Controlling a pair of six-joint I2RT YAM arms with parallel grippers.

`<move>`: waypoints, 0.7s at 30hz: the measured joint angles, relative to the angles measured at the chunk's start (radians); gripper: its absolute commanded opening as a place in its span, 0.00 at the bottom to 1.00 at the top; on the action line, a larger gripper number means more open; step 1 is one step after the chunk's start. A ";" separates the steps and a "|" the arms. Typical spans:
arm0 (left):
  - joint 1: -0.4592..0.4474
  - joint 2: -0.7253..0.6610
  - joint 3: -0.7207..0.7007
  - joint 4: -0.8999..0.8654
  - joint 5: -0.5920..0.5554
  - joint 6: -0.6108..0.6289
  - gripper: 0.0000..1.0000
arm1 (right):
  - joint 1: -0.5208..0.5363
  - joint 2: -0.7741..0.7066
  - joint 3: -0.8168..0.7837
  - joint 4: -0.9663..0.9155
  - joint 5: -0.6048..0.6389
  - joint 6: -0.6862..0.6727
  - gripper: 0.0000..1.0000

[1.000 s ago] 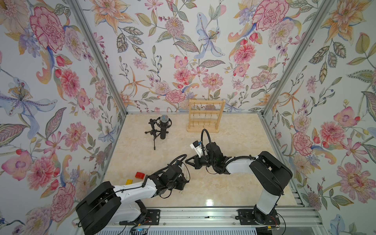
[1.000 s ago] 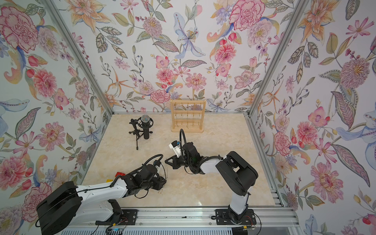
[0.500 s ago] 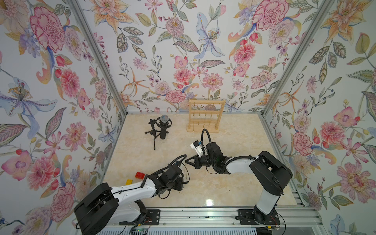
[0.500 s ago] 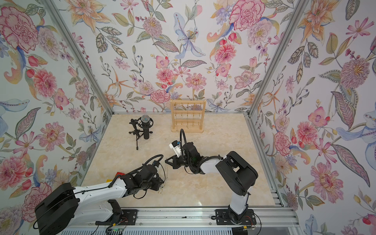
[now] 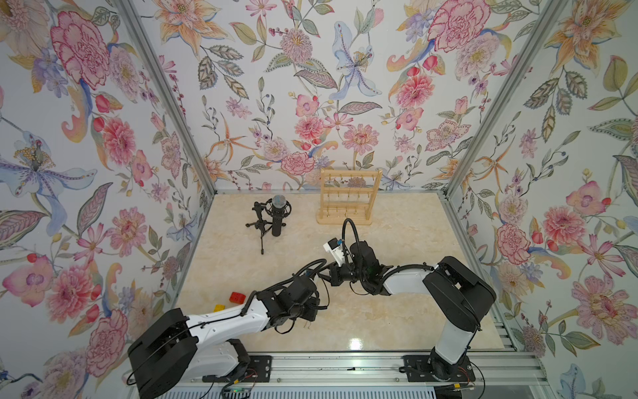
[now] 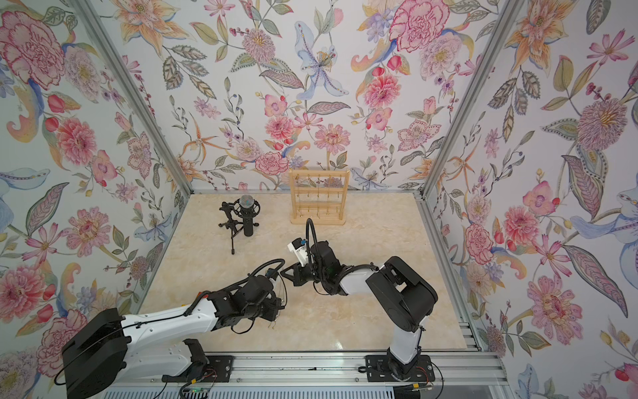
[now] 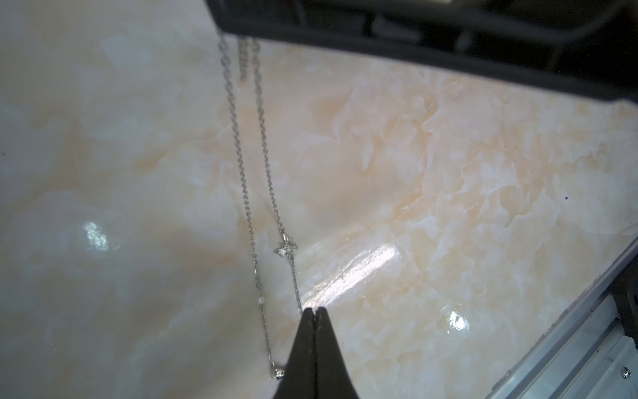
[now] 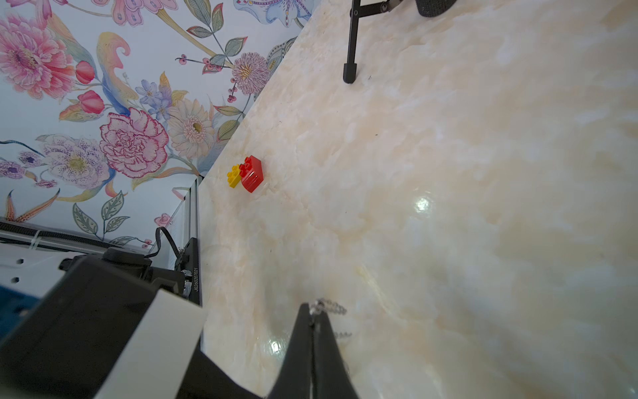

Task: Take the necklace off the jewelry display stand
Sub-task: Place the necklace at the center of the board.

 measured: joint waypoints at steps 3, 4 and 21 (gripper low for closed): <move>0.000 0.029 0.000 0.000 -0.009 -0.001 0.00 | 0.000 0.000 0.000 0.003 0.000 0.000 0.00; 0.000 0.036 -0.001 0.000 -0.015 -0.001 0.00 | 0.000 0.000 0.000 0.004 0.000 0.001 0.00; 0.000 0.080 -0.052 0.092 -0.014 -0.014 0.00 | -0.004 0.002 0.000 0.011 0.000 0.004 0.00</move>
